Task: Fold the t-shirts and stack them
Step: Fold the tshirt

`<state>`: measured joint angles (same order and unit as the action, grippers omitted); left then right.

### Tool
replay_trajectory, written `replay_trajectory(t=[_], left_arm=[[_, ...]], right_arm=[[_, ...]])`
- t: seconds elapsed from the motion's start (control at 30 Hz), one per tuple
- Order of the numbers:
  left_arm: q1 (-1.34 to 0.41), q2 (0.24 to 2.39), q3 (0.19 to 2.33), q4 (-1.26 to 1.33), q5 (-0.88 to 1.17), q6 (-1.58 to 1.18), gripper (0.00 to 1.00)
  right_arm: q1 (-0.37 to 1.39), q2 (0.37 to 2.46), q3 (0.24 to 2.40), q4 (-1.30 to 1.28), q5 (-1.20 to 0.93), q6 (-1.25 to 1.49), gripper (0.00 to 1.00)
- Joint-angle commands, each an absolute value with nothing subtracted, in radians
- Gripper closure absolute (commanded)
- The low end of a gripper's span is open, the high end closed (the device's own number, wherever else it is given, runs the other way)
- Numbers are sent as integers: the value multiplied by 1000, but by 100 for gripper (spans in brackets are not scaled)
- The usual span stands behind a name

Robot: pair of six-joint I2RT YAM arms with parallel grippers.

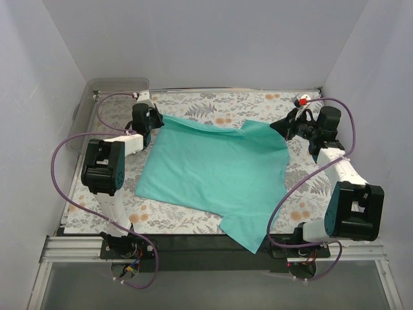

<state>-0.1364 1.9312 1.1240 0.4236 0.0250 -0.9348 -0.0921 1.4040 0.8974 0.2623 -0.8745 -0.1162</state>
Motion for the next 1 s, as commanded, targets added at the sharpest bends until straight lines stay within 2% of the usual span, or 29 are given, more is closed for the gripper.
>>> replay_trajectory(t=[0.0,0.97], left_arm=[[-124,1845,1100,440,21,-916,100],[-107,1795,1029,426,-15,-914,100]], right_arm=[[-100,1359,882,284,-887,-132,99],[-94,1193,741,236,-942,-150,99]])
